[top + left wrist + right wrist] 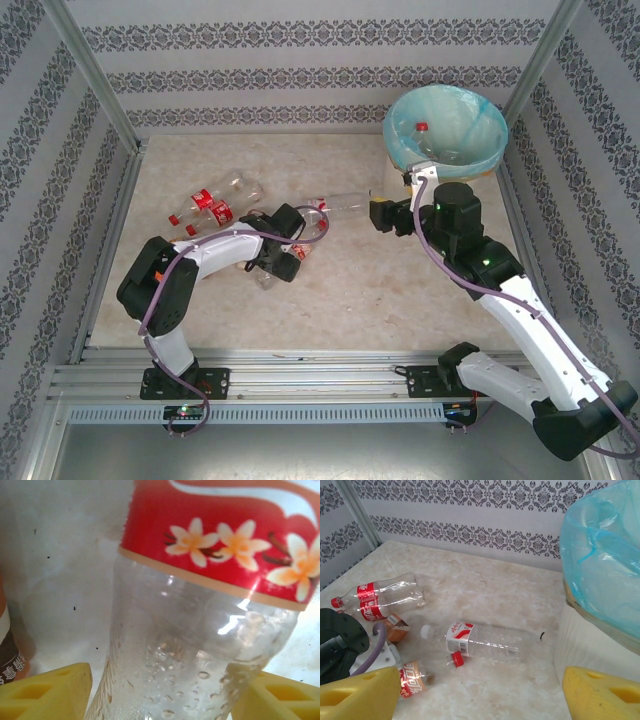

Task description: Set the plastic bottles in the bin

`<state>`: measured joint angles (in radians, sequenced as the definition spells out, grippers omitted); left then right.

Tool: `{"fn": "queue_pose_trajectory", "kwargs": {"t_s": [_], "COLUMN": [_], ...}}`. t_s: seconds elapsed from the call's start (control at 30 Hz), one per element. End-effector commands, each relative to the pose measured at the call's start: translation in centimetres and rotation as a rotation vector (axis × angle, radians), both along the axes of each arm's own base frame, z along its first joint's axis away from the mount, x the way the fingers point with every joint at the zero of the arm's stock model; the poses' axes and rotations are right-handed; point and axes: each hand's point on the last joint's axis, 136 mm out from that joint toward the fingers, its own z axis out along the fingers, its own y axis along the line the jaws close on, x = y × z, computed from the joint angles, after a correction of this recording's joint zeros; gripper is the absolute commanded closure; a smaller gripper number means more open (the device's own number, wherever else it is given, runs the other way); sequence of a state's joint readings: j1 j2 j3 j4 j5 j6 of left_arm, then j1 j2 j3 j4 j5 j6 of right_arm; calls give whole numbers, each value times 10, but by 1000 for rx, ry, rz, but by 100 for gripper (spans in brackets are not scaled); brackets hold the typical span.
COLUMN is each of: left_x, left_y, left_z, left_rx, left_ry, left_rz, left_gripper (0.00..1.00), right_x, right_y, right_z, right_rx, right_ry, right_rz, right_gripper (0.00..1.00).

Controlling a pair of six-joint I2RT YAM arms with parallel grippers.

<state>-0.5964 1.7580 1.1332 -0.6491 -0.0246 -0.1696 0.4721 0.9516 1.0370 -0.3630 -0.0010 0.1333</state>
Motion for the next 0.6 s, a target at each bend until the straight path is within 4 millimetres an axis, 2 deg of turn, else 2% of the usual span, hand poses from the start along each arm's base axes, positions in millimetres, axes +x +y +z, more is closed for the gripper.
{"fn": "queue_pose_trajectory", "kwargs": {"t_s": [0.0, 0.3, 0.57], "left_x": [-7, -17, -31], "left_y": [-6, -10, -43], "left_z": [6, 14, 56], "left_rx": [-26, -52, -222], "left_ry": [2, 9, -119], "left_rz": [-20, -77, -236], "left_gripper": [35, 42, 45], "right_x": [-2, -8, -12], "right_y": [2, -6, -12], "right_z": [12, 14, 20], "right_rx": [25, 20, 34], "right_ry": [-27, -50, -83], "right_rz": [-5, -30, -48], "right_gripper": [16, 16, 17]}}
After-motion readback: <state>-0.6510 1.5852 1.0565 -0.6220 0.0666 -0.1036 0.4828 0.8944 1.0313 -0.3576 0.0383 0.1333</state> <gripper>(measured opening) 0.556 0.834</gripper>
